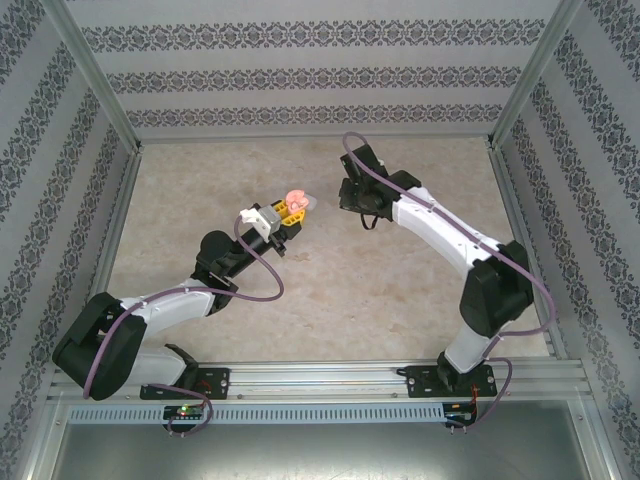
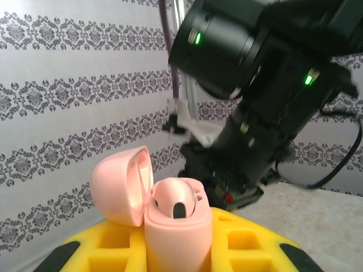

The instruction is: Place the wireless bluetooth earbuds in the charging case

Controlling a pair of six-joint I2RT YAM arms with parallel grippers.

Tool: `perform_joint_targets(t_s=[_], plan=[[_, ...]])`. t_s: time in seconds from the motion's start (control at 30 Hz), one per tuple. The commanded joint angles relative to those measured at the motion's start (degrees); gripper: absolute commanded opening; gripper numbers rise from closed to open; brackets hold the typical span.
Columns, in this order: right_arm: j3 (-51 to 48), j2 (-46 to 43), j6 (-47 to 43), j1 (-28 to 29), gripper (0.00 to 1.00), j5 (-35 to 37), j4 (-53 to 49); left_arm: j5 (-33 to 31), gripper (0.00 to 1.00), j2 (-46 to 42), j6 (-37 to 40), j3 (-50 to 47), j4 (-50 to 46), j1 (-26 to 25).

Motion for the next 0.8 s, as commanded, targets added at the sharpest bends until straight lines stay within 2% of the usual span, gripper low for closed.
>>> perform_joint_targets(t_s=[0.0, 0.37, 0.77], plan=[[1.44, -4.05, -2.17, 1.27, 0.23, 1.56, 0.23, 2.47, 0.0, 0.83, 1.07, 2.3, 0.36, 0.73], [3.7, -13.28, -4.1, 4.15, 0.23, 2.69, 0.72, 6.54, 0.0, 6.41, 2.91, 6.1, 0.05, 0.68], [2.58, -18.72, -4.8, 7.65, 0.23, 1.62, 3.88, 9.15, 0.0, 11.08, -0.09, 10.52, 0.81, 0.73]])
